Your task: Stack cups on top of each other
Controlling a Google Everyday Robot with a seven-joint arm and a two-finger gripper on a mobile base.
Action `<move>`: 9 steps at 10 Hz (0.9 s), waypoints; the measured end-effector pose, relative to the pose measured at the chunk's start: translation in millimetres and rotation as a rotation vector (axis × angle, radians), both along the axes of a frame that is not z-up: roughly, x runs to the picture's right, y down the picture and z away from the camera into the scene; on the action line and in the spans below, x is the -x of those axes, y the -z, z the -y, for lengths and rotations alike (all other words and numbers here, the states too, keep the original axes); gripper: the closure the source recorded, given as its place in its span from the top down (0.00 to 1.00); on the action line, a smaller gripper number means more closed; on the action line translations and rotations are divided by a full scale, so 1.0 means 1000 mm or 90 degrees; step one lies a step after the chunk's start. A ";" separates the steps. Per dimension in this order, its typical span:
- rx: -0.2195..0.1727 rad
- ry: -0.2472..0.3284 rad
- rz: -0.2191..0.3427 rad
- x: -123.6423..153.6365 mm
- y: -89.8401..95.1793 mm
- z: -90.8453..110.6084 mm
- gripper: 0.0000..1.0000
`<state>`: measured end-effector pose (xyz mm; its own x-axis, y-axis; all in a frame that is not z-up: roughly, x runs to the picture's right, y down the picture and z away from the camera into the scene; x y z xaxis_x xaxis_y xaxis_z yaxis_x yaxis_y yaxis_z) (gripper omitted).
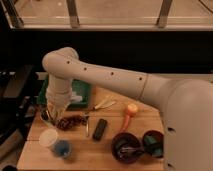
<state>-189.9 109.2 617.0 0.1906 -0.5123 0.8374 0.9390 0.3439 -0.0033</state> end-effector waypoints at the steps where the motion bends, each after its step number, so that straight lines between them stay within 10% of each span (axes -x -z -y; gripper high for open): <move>1: 0.006 -0.007 -0.008 -0.007 0.003 -0.002 0.00; 9: 0.026 -0.030 -0.014 -0.018 0.001 -0.017 0.00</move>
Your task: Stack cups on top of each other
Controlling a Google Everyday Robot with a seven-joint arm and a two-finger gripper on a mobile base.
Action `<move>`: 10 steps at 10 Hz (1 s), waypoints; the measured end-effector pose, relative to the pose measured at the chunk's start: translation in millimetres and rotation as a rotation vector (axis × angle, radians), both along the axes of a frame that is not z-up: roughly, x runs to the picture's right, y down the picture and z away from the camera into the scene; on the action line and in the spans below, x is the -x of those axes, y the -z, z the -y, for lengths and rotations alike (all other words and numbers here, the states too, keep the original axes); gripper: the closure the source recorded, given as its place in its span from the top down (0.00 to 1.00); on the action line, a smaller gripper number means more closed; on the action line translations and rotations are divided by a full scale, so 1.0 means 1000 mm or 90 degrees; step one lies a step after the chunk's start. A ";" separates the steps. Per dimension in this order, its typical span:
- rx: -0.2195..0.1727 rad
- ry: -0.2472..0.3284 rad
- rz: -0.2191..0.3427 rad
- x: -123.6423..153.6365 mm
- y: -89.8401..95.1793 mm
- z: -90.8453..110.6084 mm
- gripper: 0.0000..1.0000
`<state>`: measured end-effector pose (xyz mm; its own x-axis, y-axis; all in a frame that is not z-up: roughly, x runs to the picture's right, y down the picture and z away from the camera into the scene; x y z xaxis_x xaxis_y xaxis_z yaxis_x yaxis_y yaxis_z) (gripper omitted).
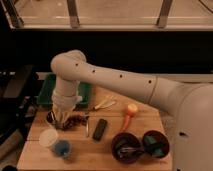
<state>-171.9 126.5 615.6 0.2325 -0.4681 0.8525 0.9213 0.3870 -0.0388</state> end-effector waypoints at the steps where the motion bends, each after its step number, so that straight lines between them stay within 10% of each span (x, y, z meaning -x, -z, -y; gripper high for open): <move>1: 0.009 -0.018 -0.006 -0.009 0.003 -0.011 0.00; 10: 0.074 -0.058 0.012 -0.010 -0.012 -0.073 0.00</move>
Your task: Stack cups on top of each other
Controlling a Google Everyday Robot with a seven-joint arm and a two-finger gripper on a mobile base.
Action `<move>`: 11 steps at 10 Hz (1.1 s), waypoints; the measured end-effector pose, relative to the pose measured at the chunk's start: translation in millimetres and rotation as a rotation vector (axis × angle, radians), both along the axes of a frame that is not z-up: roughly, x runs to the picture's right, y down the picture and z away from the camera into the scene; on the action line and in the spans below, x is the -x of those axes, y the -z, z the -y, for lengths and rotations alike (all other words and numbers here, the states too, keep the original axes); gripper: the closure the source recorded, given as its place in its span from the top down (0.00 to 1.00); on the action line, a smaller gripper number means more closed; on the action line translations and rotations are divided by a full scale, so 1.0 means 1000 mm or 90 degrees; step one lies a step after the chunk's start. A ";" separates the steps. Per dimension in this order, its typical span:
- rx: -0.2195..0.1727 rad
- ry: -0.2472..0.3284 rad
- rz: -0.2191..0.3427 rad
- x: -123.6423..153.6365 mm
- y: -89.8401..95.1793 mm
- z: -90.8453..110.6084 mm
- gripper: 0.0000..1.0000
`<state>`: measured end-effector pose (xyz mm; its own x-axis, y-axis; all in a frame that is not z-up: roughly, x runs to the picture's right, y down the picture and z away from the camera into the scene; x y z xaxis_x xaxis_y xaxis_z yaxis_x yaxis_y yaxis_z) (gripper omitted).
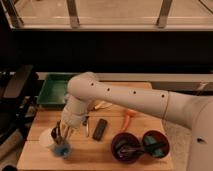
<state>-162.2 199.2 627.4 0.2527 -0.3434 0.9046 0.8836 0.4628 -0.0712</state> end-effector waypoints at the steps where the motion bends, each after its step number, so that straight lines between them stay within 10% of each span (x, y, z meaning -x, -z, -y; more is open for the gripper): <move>1: 0.006 -0.004 -0.002 -0.002 -0.004 -0.006 0.00; 11: 0.044 -0.051 0.008 0.001 -0.030 -0.041 0.64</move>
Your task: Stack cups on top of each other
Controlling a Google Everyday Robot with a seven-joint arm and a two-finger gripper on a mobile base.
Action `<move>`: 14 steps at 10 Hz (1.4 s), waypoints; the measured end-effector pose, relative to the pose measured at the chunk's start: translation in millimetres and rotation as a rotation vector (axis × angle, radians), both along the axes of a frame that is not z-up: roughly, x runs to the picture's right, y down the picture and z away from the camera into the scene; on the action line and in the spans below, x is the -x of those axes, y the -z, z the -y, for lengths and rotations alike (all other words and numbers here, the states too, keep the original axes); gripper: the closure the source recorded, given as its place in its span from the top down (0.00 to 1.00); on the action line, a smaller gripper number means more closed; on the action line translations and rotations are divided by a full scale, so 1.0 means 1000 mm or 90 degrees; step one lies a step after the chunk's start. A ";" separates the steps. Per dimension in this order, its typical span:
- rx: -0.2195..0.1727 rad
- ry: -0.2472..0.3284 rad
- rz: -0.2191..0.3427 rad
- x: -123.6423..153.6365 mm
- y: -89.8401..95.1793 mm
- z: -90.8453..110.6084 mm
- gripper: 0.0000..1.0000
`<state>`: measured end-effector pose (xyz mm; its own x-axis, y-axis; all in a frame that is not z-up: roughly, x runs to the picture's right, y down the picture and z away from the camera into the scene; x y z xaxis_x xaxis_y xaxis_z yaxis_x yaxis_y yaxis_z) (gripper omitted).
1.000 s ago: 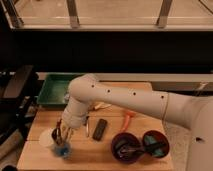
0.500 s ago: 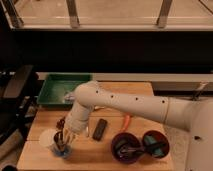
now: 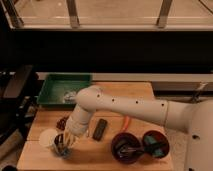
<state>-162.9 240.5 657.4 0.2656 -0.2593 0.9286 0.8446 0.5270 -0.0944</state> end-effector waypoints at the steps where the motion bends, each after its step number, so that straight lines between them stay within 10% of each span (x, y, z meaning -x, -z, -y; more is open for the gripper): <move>1: 0.001 -0.002 0.000 0.000 -0.001 -0.001 0.70; 14: -0.006 -0.009 -0.002 0.000 -0.008 0.001 0.72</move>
<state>-162.6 239.7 665.2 0.2718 -0.2644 0.9253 0.8370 0.5395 -0.0917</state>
